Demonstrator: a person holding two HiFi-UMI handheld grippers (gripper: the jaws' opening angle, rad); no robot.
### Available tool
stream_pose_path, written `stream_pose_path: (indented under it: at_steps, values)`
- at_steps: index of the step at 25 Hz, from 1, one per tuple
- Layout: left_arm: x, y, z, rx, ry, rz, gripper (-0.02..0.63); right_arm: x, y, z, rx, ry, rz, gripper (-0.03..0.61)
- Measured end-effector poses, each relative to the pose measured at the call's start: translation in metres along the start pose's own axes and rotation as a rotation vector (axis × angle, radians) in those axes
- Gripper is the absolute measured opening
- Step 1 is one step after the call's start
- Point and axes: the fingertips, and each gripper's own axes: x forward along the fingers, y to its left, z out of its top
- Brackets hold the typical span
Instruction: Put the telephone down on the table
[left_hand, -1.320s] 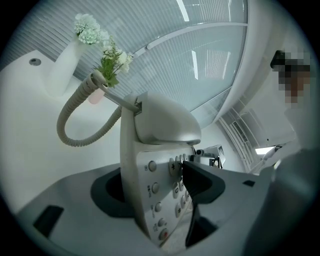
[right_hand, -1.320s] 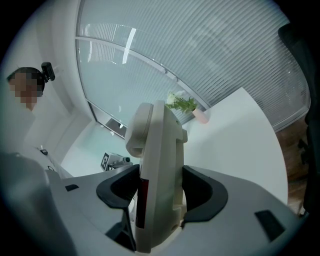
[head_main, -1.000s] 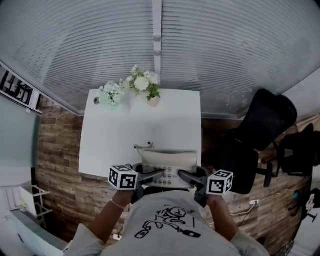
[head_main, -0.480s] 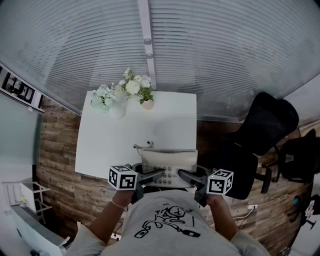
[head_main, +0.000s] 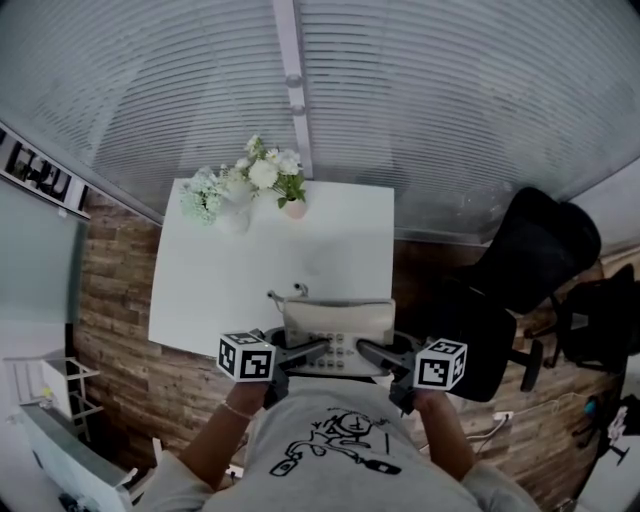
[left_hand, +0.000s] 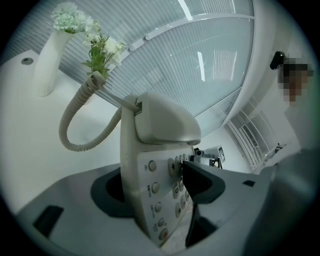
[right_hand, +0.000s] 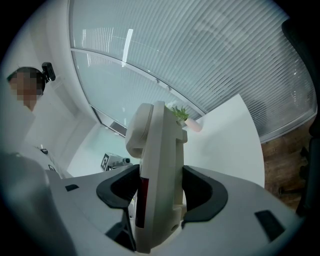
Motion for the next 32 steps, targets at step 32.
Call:
stream_pose_path:
  at_steps: [32]
  values:
    - [-0.002,0.052,0.027,-0.037,0.082,-0.057,0.288,0.046,-0.019,0.016,0.041,-0.015,-0.078,0.281]
